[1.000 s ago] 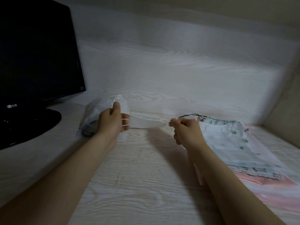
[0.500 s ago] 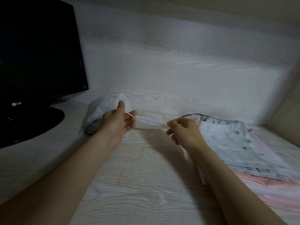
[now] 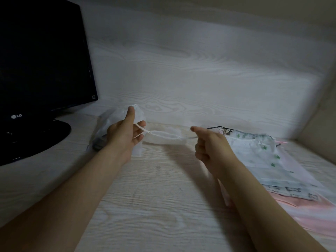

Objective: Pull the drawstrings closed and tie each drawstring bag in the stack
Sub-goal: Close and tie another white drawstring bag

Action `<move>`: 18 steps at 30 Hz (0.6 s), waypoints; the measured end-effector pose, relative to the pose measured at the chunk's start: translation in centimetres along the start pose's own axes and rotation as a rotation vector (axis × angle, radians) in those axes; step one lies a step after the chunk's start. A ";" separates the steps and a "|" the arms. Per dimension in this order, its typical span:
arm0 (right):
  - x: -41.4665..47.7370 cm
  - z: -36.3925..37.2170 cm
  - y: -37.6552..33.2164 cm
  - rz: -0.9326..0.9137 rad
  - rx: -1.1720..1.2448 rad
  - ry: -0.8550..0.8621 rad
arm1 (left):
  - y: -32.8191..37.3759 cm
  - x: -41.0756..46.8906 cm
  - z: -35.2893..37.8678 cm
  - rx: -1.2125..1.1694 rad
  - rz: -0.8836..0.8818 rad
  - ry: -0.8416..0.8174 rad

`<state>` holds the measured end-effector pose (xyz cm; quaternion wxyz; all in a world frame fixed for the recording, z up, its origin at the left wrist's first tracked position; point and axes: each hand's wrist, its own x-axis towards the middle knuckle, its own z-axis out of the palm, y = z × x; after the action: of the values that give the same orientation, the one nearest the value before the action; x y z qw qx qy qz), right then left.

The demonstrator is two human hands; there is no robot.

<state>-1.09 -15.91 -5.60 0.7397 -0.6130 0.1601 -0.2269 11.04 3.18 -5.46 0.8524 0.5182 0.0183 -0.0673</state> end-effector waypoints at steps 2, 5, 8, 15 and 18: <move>-0.3 0.1 -0.6 0.069 0.228 -0.068 | 0.1 0.0 -0.3 -0.021 -0.039 -0.046; -0.5 0.2 -1.2 0.088 0.430 -0.054 | 0.3 0.1 -0.5 -0.148 -0.123 -0.126; -0.4 0.2 -1.0 -0.021 0.397 -0.018 | 0.6 0.1 -0.3 -0.260 -0.140 -0.118; -0.2 0.4 -0.3 -0.149 0.216 0.041 | 0.5 -0.3 -0.1 -0.358 -0.125 -0.184; 0.0 0.7 -0.5 -0.063 0.469 -0.044 | 0.4 -0.1 -0.1 -0.301 -0.099 -0.243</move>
<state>-0.82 -15.43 -4.98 0.8578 -0.4337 0.0679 -0.2675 11.04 3.44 -5.14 0.9119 0.3713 -0.0493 -0.1677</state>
